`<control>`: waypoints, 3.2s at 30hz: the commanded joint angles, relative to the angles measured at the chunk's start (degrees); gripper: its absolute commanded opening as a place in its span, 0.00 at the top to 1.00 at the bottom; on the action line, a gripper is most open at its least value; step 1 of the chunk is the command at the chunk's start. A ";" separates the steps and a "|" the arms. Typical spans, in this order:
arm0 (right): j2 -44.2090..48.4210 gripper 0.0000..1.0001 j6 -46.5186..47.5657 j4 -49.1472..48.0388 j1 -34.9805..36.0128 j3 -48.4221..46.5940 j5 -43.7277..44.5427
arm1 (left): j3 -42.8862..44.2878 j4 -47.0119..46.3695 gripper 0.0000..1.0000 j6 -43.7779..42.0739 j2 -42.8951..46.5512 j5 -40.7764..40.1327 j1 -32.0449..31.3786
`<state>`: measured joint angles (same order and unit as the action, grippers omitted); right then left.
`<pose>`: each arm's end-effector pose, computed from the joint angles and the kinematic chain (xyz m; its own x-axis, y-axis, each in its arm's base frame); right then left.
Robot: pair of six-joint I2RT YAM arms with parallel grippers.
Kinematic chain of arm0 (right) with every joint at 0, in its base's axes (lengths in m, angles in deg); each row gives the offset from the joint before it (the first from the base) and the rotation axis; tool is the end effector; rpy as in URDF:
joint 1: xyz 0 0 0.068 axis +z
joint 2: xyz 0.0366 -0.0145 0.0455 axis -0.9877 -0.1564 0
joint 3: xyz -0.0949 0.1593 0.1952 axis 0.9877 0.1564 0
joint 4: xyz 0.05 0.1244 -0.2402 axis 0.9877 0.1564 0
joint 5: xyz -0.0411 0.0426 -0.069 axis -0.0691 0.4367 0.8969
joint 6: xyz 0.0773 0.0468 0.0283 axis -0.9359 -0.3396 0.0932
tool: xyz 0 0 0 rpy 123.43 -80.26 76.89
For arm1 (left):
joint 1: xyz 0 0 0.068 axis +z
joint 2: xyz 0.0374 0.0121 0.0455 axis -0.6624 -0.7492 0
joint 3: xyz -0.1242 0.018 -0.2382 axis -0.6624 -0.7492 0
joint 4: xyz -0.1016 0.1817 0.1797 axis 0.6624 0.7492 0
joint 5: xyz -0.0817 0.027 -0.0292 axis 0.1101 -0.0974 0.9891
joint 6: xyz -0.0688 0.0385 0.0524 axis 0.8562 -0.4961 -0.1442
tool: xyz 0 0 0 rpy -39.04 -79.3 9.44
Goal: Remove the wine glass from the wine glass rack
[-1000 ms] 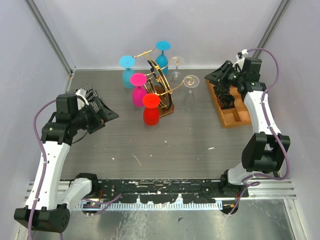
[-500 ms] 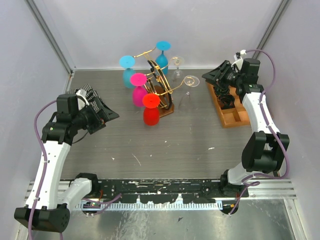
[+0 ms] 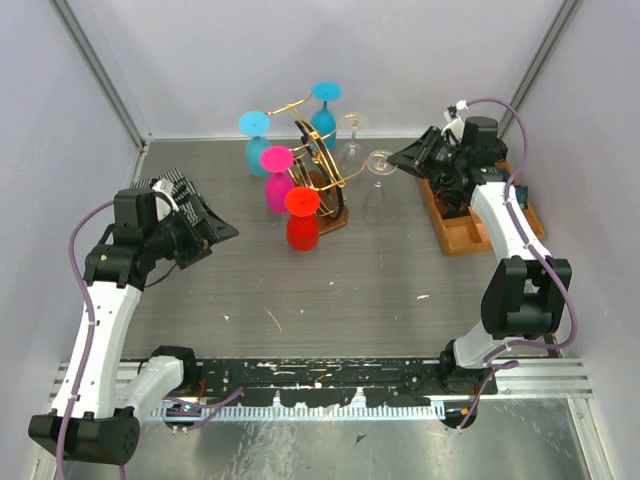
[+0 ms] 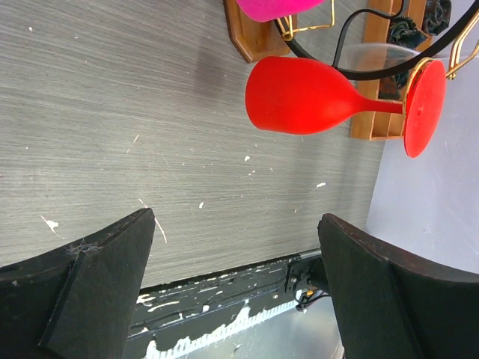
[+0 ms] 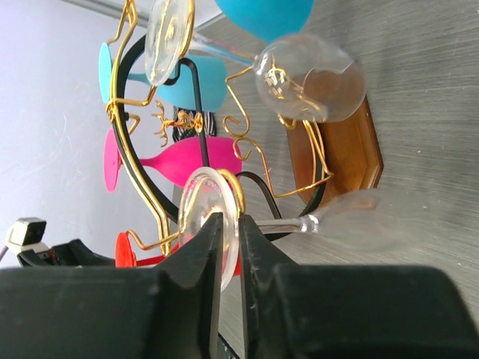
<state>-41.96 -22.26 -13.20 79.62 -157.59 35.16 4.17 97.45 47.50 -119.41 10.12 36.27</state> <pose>0.4143 0.0480 0.3162 -0.7058 0.4882 -0.5133 -0.1883 0.5692 0.8003 0.2223 -0.0516 0.3219 -0.7345 -0.5220 -0.4336 -0.1347 0.7384 -0.6607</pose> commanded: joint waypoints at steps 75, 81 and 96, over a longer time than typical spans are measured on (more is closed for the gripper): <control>5.08 0.99 52.92 43.12 92.10 -13.86 109.38 | 26.11 -0.50 0.02 -19.28 -11.14 10.44 -0.23; 0.89 0.99 63.16 36.18 95.26 -15.29 104.65 | 26.34 -9.28 0.02 -15.97 -12.06 22.58 -0.32; -11.87 0.99 75.06 31.21 98.68 -26.76 95.27 | 24.35 -6.55 0.02 -24.29 -10.71 27.82 -4.45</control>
<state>-52.61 48.45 20.65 178.02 -179.49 132.20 29.37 90.98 26.01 -131.87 34.86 32.79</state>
